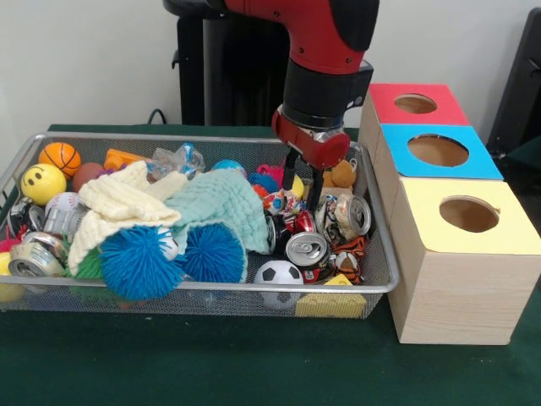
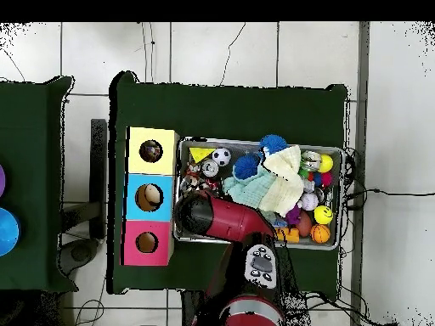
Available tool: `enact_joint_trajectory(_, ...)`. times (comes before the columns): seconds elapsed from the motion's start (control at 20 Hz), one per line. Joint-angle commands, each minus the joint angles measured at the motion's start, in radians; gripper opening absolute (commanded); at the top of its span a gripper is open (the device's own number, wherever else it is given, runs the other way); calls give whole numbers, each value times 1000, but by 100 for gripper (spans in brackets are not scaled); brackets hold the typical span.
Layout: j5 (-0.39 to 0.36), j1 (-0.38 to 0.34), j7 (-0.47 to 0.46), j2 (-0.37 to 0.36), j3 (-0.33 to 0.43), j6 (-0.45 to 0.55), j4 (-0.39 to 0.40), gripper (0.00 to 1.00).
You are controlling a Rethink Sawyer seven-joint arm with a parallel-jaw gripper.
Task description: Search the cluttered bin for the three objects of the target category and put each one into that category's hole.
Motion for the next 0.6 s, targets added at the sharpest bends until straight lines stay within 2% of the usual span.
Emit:
enact_joint_trajectory(0.05,40,-40,140,59,74,-69,16,100)
enact_joint_trajectory(0.3,6,-103,70,17,90,-28,30,100)
enact_joint_trajectory(0.6,6,-96,79,9,92,-24,32,100)
